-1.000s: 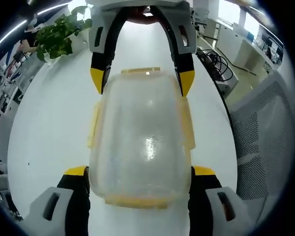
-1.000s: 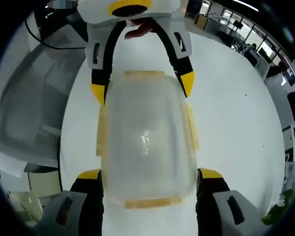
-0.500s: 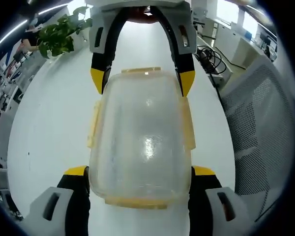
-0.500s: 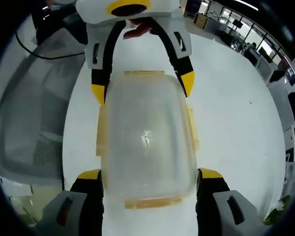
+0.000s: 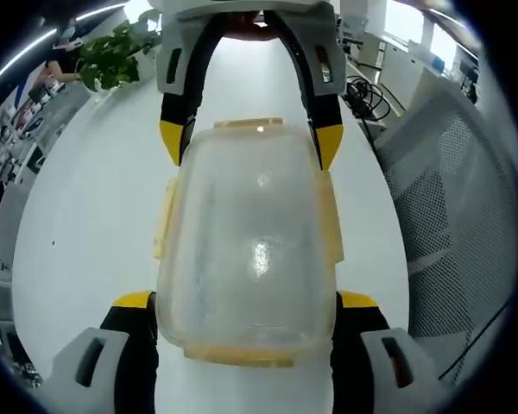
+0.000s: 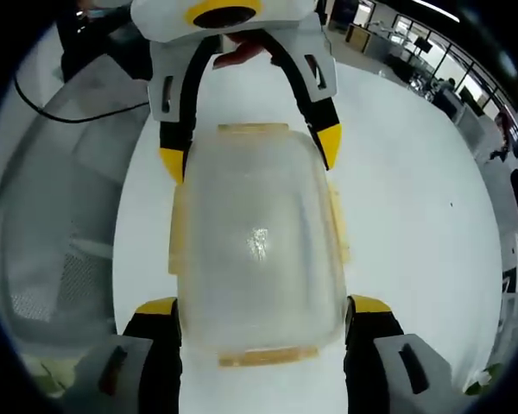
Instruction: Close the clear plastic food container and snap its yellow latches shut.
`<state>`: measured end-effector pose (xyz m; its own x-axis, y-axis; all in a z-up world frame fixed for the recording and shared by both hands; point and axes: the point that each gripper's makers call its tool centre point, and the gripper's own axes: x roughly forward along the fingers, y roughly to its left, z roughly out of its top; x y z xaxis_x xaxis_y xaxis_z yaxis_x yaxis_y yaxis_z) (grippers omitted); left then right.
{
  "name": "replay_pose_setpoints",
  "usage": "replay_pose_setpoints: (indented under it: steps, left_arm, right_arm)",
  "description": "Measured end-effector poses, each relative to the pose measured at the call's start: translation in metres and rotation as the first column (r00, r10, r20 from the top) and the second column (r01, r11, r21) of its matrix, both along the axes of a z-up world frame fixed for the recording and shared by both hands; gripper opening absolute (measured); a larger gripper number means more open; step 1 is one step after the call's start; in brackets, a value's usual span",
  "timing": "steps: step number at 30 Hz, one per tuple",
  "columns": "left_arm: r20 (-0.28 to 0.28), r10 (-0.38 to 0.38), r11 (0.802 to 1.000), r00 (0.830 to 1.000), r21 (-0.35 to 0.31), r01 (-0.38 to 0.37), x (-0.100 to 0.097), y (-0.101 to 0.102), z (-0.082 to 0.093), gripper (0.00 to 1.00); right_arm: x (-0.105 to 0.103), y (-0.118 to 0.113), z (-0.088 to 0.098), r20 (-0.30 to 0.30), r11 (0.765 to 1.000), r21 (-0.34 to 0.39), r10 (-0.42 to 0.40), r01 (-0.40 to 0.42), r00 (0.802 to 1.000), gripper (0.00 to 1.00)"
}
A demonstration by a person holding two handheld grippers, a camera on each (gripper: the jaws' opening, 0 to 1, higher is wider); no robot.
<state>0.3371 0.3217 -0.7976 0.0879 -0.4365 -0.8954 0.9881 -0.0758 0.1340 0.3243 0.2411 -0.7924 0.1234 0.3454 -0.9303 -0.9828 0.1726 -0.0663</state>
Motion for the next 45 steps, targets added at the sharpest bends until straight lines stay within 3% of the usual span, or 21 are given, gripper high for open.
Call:
replay_pose_setpoints:
  steps: [24,45]
  left_arm:
    - [0.002,0.013,1.0,1.0,-0.014,-0.013,0.001,0.043,0.002,0.84]
    - [0.004,0.019,1.0,1.0,-0.024,-0.019,0.001,0.067,0.001,0.84]
  right_arm:
    - [0.001,0.044,0.001,-0.003,1.0,-0.029,0.01,-0.01,1.0,0.78]
    - [0.002,0.068,-0.002,-0.003,0.999,-0.043,0.012,-0.012,1.0,0.78]
